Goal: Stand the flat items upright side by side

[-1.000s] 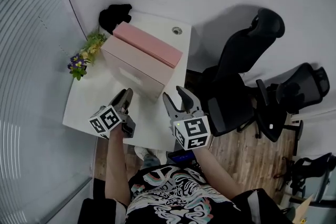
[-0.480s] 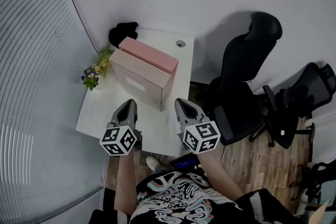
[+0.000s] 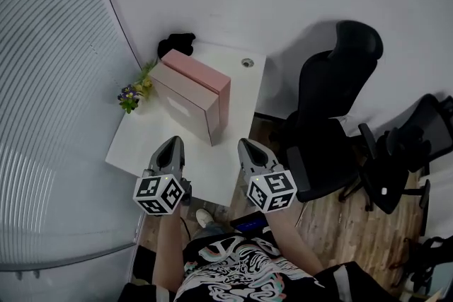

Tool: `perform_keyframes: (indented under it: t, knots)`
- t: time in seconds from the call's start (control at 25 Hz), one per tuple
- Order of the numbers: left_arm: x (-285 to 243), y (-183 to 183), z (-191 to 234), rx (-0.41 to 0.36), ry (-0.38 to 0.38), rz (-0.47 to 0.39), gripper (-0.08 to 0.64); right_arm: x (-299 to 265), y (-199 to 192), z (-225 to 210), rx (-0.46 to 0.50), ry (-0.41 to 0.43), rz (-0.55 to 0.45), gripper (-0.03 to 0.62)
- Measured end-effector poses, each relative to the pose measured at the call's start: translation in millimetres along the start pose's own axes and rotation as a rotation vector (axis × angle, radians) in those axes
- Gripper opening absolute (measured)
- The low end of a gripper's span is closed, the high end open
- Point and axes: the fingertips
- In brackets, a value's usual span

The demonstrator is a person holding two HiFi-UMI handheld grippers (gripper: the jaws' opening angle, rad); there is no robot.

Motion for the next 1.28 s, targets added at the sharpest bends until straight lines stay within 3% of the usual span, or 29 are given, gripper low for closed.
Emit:
perform_keyframes:
  t: [0.28,0.48,1.28]
  knots:
    - [18,-13,-32,-0.007,-0.015,-0.04,0.0,35,-3,-11,-0.027,0.003,-0.055,0.002]
    - [24,-18,-45,-0.009,-0.019,-0.049,0.0,53,-4,-17,-0.009,-0.027,-0.036,0.002]
    - [23,-32,-45,-0.001,0.001,-0.009,0.0,62,-7,-24,-0.006,-0.047,-0.024,0.0]
Point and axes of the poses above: the fingertips, and each gripper's own axes: x backward along the fingers, z to its left, y out of its top, and after that the axes turned 8 degrees about x, right-handed
